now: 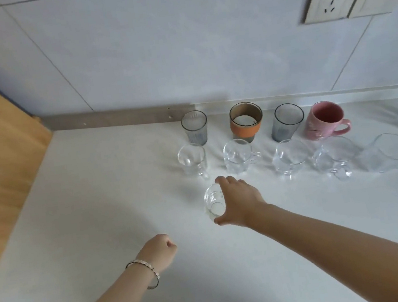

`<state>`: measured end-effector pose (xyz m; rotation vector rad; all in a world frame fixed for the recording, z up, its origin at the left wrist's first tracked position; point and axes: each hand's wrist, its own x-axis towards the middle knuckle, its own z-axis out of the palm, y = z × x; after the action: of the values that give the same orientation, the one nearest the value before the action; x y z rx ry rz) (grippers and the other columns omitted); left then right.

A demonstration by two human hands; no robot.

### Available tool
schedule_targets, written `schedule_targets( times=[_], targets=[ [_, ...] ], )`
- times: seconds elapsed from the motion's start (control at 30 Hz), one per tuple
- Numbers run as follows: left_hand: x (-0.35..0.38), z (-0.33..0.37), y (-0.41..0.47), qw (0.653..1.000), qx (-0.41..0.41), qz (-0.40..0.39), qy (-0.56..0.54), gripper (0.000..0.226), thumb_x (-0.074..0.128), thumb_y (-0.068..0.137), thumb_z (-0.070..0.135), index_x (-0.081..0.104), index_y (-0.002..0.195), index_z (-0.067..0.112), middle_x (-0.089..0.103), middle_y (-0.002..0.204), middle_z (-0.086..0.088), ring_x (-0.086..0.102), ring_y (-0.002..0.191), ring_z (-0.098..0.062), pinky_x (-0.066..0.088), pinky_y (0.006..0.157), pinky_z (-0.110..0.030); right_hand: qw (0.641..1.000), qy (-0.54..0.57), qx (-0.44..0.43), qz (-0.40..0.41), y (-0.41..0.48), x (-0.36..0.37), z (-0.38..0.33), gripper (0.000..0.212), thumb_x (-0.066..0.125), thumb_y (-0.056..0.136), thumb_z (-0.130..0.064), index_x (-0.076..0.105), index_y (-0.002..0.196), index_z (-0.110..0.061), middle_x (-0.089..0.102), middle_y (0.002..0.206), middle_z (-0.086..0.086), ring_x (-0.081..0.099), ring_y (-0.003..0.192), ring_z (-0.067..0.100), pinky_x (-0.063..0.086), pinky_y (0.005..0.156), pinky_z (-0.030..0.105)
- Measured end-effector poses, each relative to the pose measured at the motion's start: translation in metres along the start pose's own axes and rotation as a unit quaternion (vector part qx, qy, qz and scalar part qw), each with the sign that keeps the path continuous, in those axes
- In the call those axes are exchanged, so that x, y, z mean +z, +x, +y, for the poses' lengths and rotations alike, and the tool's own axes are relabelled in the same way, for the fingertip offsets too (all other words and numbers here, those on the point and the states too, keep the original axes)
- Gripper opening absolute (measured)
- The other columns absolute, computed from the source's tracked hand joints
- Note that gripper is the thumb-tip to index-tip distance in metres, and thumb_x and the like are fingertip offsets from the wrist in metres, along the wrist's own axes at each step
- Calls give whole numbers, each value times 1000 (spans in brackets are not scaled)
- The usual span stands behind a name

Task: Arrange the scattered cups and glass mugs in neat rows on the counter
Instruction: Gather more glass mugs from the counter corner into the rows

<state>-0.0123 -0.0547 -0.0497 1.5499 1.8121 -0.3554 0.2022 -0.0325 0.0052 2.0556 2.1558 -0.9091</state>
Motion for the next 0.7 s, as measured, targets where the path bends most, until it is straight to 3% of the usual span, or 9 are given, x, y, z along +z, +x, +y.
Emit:
schedule_targets(
  times=[0.1,0.27,0.4,0.57,0.7],
  targets=[
    [-15,-30,9,1000,-4,-2,-1,15,41,86,15,49,74,17,56,86,-2,51,81,-19,38,73,-25,1000,-3,16,0,28,15,-38,88,76,70,-39,29,139,-15,45,133,5,47,121,27,44,94,34],
    [-28,-52,20,1000,15,-2,-4,14,42,85,15,50,74,15,54,77,-1,49,76,-21,37,68,-26,998,-32,41,-16,50,35,-69,84,76,71,-39,30,136,-15,43,134,6,45,122,27,45,93,34],
    [-28,-56,26,999,32,-3,-7,26,41,83,13,37,58,17,42,60,1,41,66,-20,30,55,-26,998,-40,38,-13,51,46,-75,87,75,72,-42,27,139,-16,41,135,5,42,123,26,45,93,35],
    [-19,-43,30,997,63,-31,19,16,41,86,16,47,71,20,55,81,1,51,81,-19,39,72,-24,997,-14,54,-45,37,47,-59,112,78,68,-47,7,149,-16,34,142,6,39,131,24,43,100,37],
    [-2,-14,26,993,96,-50,54,16,40,85,17,50,74,22,58,88,2,57,88,-20,46,81,-28,990,-33,91,-101,11,37,-5,89,74,76,-38,23,146,-17,40,140,6,41,131,24,40,103,37]
  ],
)
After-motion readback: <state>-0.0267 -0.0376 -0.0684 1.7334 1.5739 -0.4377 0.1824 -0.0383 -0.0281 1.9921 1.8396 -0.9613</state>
